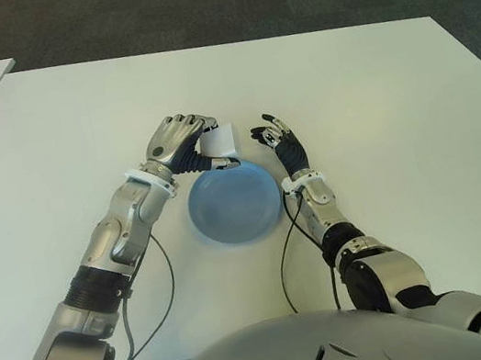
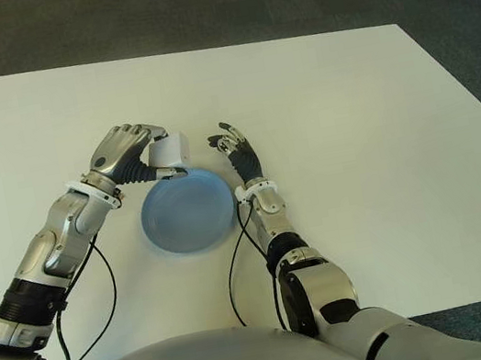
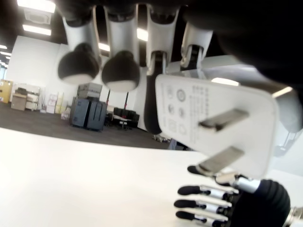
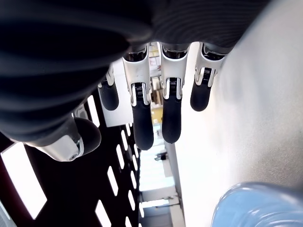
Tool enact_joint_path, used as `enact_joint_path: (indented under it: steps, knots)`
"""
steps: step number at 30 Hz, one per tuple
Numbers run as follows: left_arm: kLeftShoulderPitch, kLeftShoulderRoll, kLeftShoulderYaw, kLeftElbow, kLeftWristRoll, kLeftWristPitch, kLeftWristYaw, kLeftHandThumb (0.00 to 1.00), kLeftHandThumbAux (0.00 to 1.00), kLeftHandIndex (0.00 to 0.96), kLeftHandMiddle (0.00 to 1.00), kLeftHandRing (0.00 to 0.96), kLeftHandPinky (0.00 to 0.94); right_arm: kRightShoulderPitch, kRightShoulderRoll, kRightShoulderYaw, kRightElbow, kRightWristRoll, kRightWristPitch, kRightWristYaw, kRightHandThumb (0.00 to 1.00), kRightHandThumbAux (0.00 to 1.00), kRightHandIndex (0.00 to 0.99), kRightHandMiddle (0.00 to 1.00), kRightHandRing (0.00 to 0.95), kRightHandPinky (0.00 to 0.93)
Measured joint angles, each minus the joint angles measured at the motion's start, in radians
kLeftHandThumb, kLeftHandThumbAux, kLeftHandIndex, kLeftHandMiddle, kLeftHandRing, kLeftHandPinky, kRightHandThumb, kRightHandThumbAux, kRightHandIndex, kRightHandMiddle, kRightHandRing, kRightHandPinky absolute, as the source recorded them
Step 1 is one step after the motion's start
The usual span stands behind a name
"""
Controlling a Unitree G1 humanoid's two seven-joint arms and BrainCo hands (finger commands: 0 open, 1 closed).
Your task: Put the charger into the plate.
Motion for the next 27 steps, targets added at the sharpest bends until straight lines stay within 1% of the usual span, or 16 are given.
enact_joint_path:
  steps: [5, 13, 18, 27]
  knots:
    - [0.000, 0.000, -0.020, 0.036, 0.010, -0.031, 0.022, 0.752, 0.697, 0.443, 0.870, 0.863, 0.829, 0.000, 0.000, -0.001, 0.000, 0.000, 0.001, 0.001, 0.000, 0.512, 0.143, 0.352, 0.289, 0.180]
    - [0.001, 0.000, -0.029, 0.082, 0.010, -0.075, 0.038, 0.752, 0.697, 0.443, 0.866, 0.860, 0.818, 0.000, 0.000, 0.001, 0.000, 0.000, 0.001, -0.003, 0.000, 0.508, 0.140, 0.347, 0.282, 0.158]
    - [0.001, 0.000, -0.038, 0.101, 0.017, -0.085, 0.054, 0.752, 0.696, 0.443, 0.865, 0.859, 0.817, 0.000, 0.000, 0.002, -0.001, -0.001, 0.001, -0.004, 0.000, 0.505, 0.136, 0.345, 0.279, 0.147]
    - [0.001, 0.000, -0.048, 0.124, 0.018, -0.097, 0.062, 0.751, 0.697, 0.443, 0.859, 0.853, 0.810, 0.000, 0.000, 0.001, -0.001, 0.000, 0.001, -0.003, 0.000, 0.511, 0.137, 0.354, 0.287, 0.158]
